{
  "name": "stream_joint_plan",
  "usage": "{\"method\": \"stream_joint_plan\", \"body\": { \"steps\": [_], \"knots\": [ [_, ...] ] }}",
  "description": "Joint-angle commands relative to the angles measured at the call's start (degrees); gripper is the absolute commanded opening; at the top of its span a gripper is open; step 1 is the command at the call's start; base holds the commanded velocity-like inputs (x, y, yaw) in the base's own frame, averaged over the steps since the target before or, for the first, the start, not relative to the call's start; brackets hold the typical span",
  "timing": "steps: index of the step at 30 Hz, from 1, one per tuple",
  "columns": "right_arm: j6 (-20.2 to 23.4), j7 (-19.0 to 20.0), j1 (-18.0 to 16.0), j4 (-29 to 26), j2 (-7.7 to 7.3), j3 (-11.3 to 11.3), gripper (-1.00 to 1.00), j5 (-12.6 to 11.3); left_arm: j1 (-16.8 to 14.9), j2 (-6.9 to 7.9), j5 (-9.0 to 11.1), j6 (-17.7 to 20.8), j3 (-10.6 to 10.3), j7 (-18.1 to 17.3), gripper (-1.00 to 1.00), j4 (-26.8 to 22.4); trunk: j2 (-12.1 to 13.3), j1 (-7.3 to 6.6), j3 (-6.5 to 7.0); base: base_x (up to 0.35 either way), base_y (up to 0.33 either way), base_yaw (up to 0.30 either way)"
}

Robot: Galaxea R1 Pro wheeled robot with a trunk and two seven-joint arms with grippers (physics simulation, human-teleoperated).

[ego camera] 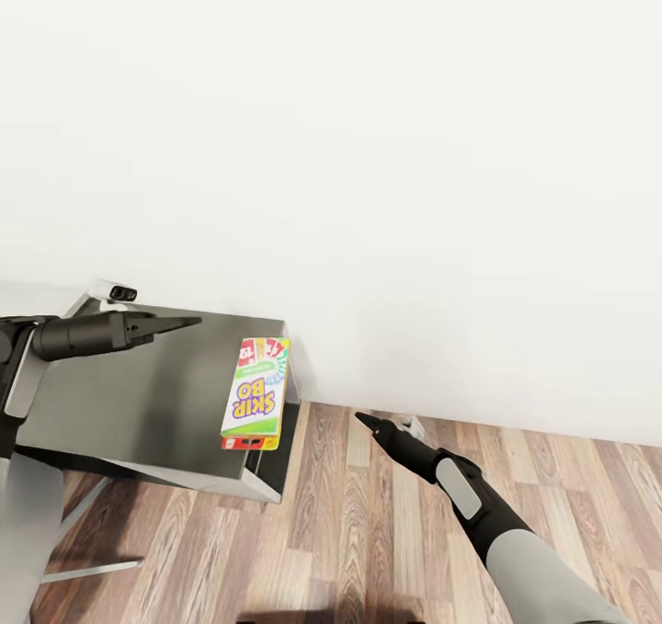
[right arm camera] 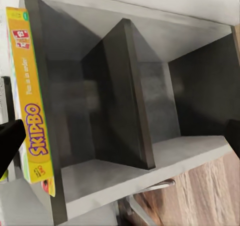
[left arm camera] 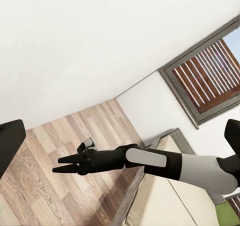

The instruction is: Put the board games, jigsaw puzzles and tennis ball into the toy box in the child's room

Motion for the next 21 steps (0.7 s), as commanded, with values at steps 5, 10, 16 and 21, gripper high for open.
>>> {"method": "stream_joint_plan", "body": {
  "steps": [5, 10, 16, 21],
  "knots": [
    [0.5, -0.1, -0.1, 0.0, 0.22, 1.8, 1.00, -0.5, 0.1, 0.07, 0.0, 0.6, 0.1, -0.2, 1.00, -0.1, -0.1, 0.03, -0.08, 0.009, 0.000, 0.000],
    [1.4, -0.2, -0.6, -0.1, 0.50, 3.0, 1.00, -0.7, 0.2, 0.08, 0.0, 0.6, 0.2, -0.2, 1.00, -0.1, -0.1, 0.03, -0.08, 0.002, 0.000, 0.000],
    [6.3, 0.0, -2.0, -0.1, 1.93, 3.3, 1.00, -0.6, 0.2, 0.08, 0.0, 0.6, 0.2, -0.2, 1.00, -0.1, -0.1, 0.03, -0.08, 0.000, 0.000, 0.000],
    [7.2, -0.1, -2.2, -0.1, 2.35, 3.3, 1.00, -0.6, 0.3, 0.08, 0.0, 0.5, 0.2, -0.2, 1.00, -0.1, -0.1, 0.03, -0.08, 0.000, 0.000, 0.000]
  ]
}}
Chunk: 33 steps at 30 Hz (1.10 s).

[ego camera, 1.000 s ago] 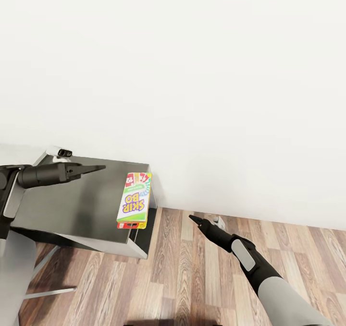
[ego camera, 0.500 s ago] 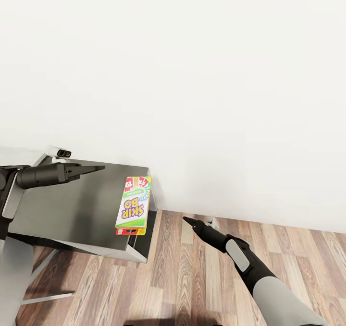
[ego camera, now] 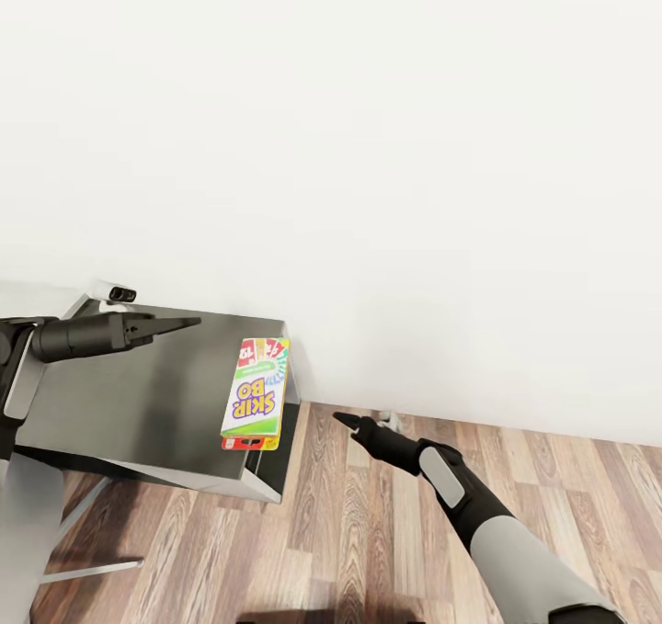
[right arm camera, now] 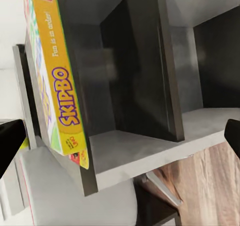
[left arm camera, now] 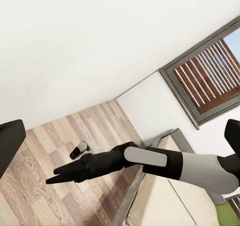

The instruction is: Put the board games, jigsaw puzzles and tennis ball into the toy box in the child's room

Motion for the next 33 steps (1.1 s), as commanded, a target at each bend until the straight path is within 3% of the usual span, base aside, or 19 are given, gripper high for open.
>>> {"method": "stream_joint_plan", "body": {
  "steps": [1, 14, 27, 33],
  "knots": [
    [0.3, -0.1, 0.0, 0.0, 0.02, 0.0, 1.00, -0.3, 0.0, 0.03, 0.0, 0.6, 0.0, -0.2, 1.00, 0.0, -0.1, 0.03, -0.08, 0.000, 0.000, 0.000],
    [-5.3, -8.2, -0.1, -0.1, 0.83, -0.1, 1.00, 1.3, 0.0, 0.03, 0.0, 0.6, 0.1, -0.2, 1.00, 0.0, -0.1, 0.03, -0.08, 0.000, 0.000, 0.000],
    [-1.0, -7.2, -0.1, -0.1, 0.90, 0.0, 1.00, 1.3, 0.0, 0.08, 0.0, 0.6, 0.1, -0.2, 1.00, 0.0, -0.1, 0.03, -0.08, 0.000, 0.000, 0.000],
    [-0.6, -3.4, -0.1, -0.1, 0.89, 0.0, 1.00, 1.3, 0.0, 0.26, 0.1, 0.6, 0.1, -0.2, 1.00, 0.0, -0.1, 0.03, -0.08, 0.000, 0.000, 0.000]
  ]
}}
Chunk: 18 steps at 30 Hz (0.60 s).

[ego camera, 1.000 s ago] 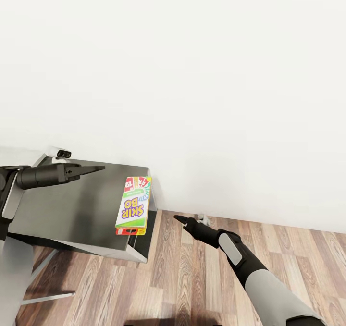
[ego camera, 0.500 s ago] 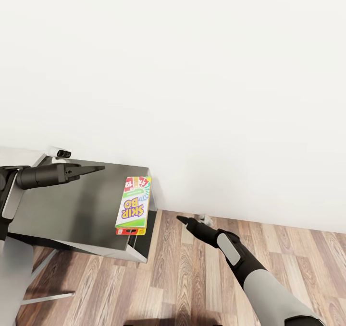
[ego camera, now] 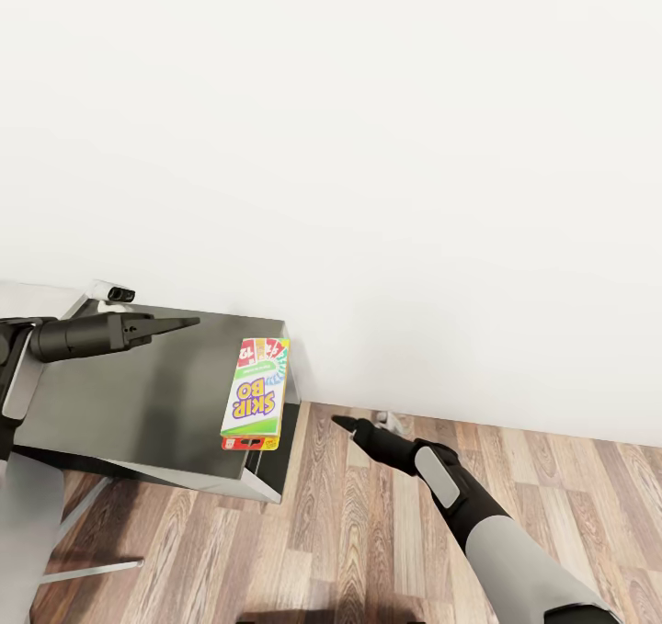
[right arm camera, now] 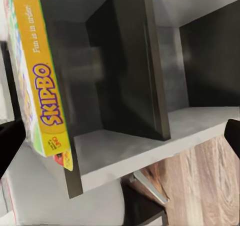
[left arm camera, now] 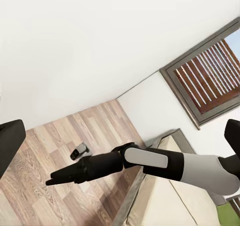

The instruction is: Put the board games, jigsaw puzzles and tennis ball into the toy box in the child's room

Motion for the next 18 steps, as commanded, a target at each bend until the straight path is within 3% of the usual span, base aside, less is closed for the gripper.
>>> {"method": "stream_joint_plan", "body": {
  "steps": [1, 11, 18],
  "knots": [
    [0.3, 0.7, 0.0, 0.0, 0.00, 0.0, 1.00, -0.3, 0.0, 0.04, 0.0, 0.6, 0.0, -0.2, 1.00, 0.0, -0.1, 0.03, -0.08, 0.000, 0.000, 0.000],
    [0.4, 5.9, 0.0, 0.0, 0.30, 0.1, 1.00, 0.0, 0.0, 0.08, 0.0, 0.6, 0.0, -0.2, 1.00, 0.0, -0.1, 0.03, -0.08, 0.000, 0.000, 0.000],
    [0.3, 6.9, 0.0, 0.0, 0.39, 0.1, 1.00, 0.1, 0.0, 0.11, 0.0, 0.6, 0.0, -0.2, 1.00, 0.0, -0.1, 0.03, -0.08, 0.037, 0.000, 0.000]
  ]
}}
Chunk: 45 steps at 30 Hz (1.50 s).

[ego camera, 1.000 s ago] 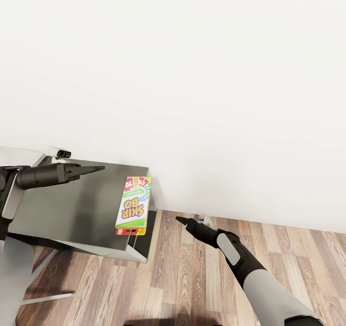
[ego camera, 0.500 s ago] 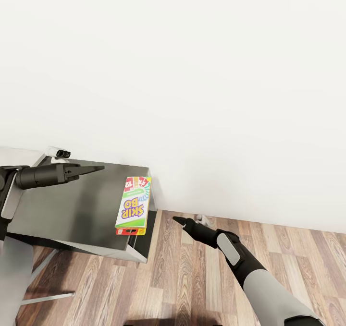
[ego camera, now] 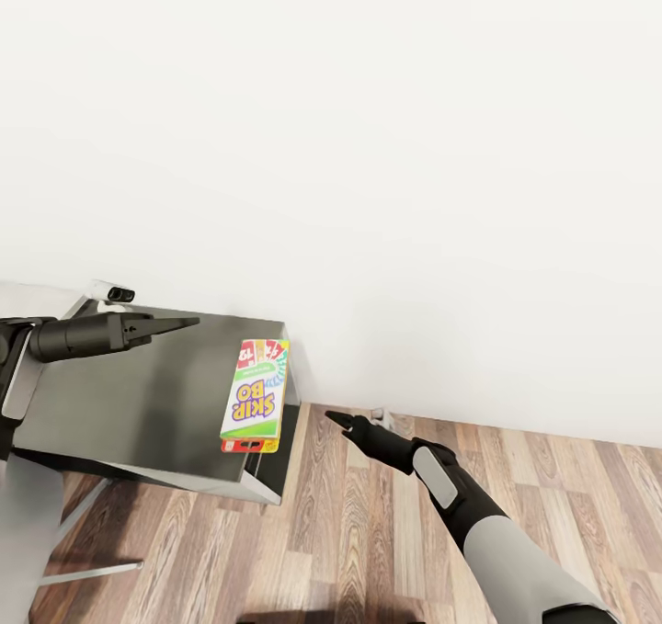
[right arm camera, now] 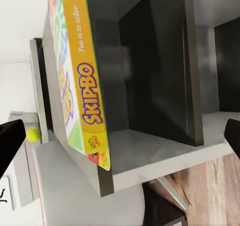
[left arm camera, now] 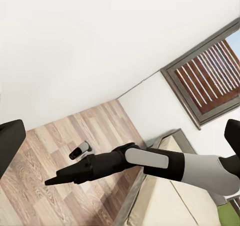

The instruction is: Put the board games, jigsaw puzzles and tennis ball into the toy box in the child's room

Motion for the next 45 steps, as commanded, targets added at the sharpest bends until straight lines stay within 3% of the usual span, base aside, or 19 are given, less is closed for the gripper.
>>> {"method": "stream_joint_plan", "body": {
  "steps": [1, 19, 32, 45],
  "knots": [
    [0.3, 0.0, 0.0, 0.0, 0.00, 0.1, 1.00, -0.4, 0.0, 0.04, 0.0, 0.6, 0.0, -0.2, 1.00, 0.0, -0.1, 0.04, -0.08, 0.051, 0.000, 0.000],
    [-1.8, 0.1, 0.0, -0.1, 0.41, 0.1, 1.00, -0.3, 0.0, 0.06, 0.1, 0.5, 0.0, -0.2, 1.00, 0.0, -0.1, 0.04, -0.07, 0.007, 0.000, 0.003],
    [-2.6, 0.1, 0.0, -0.1, 0.41, 0.2, 1.00, -0.3, 0.0, 0.06, 0.1, 0.5, 0.0, -0.2, 1.00, 0.0, -0.1, 0.04, 0.03, 0.000, 0.000, 0.221],
    [-3.3, 0.2, 0.0, -0.1, 0.41, 0.2, 1.00, -0.3, 0.1, 0.06, 0.1, 0.5, 0.0, -0.2, 1.00, 0.0, -0.1, 0.04, 0.03, 0.000, 0.000, 0.073]
  ]
}}
